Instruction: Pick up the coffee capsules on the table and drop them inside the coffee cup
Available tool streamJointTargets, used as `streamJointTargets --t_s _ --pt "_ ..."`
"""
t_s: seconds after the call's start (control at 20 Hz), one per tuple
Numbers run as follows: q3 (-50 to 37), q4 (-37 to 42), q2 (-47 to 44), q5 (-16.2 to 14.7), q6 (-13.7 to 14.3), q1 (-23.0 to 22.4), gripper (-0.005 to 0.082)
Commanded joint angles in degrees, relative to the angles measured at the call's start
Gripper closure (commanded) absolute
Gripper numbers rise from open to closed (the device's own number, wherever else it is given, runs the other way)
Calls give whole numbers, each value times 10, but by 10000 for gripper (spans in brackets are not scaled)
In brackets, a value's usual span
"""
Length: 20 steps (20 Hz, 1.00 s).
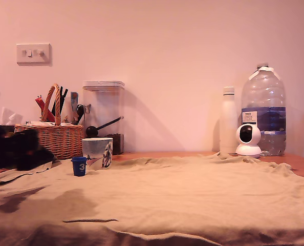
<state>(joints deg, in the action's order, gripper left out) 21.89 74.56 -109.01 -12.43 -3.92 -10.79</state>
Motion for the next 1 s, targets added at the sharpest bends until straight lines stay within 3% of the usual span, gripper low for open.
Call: streamJointTargets --t_s 0.0,0.95 --pt "19 5 -23 -2 11 -2 215" --pt "224 -88 -163 -13 40 -2 216"
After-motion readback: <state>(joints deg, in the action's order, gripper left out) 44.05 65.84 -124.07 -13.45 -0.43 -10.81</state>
